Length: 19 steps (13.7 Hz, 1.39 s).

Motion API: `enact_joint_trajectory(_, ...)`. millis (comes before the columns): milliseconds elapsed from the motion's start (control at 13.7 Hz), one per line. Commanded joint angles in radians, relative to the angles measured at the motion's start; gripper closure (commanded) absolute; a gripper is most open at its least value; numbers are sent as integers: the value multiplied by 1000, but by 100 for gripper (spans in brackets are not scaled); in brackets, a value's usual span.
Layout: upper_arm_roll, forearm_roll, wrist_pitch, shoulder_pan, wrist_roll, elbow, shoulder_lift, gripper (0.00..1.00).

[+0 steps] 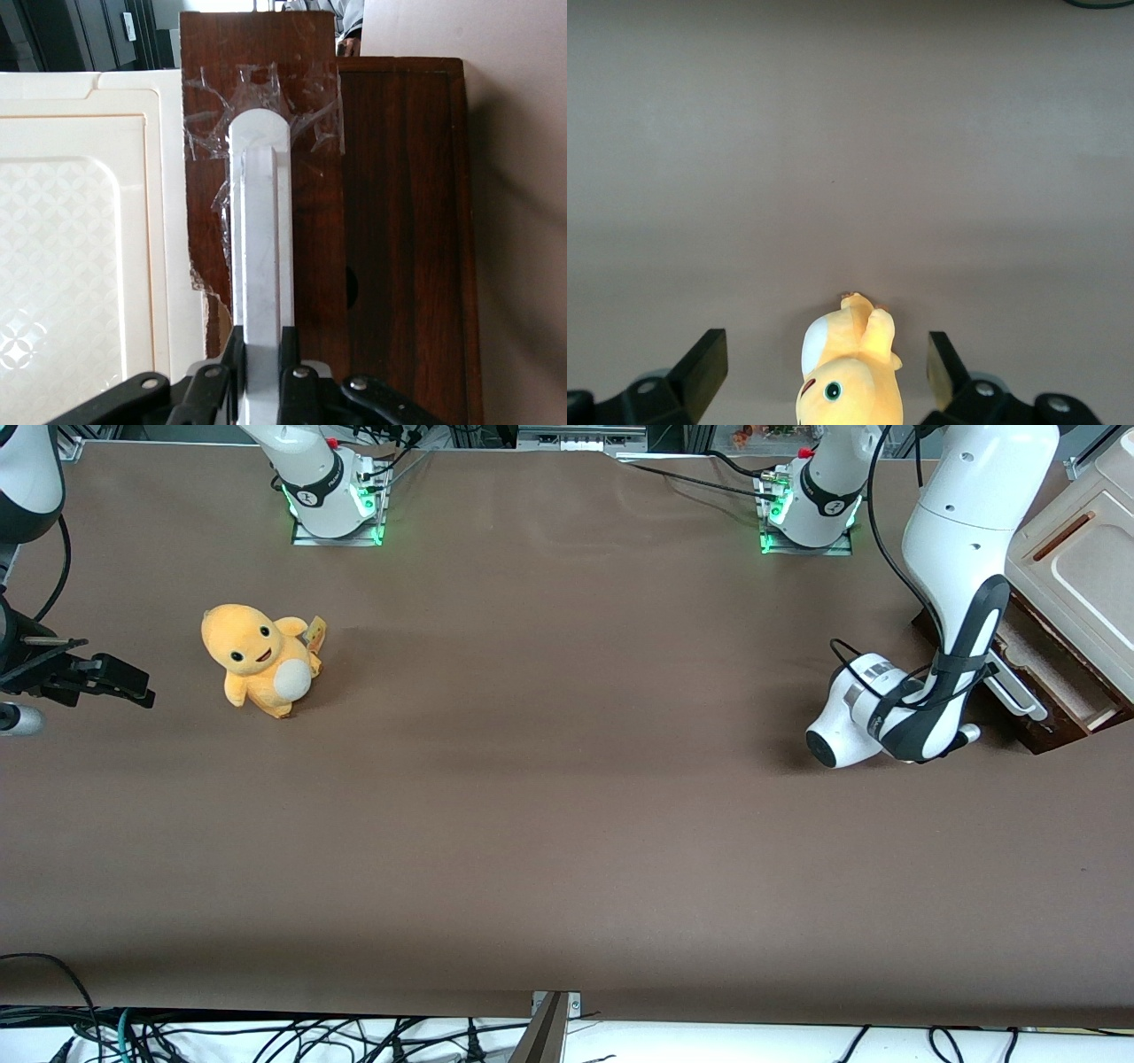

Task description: Open lower drawer with left arm only

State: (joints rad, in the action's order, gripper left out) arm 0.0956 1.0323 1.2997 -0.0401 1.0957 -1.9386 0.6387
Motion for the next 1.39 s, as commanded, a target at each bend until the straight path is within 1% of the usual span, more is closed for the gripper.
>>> enact_joint_trajectory(0,1,-46,-54,-41,-36,30,-7,94)
enact_joint_trajectory(220,1,-51,-54,-43,-23,32,-1,94)
enact_joint_trajectory(366,0,-84,-56,-66,-23,44,4,94)
enact_joint_trajectory(732,0,-92,-83,-69,-22,64,19,94)
enact_joint_trajectory(878,0,-113,-82,-69,-20,64,21,94)
enact_joint_trajectory(1317,0,-117,-82,-66,-20,92,42,94)
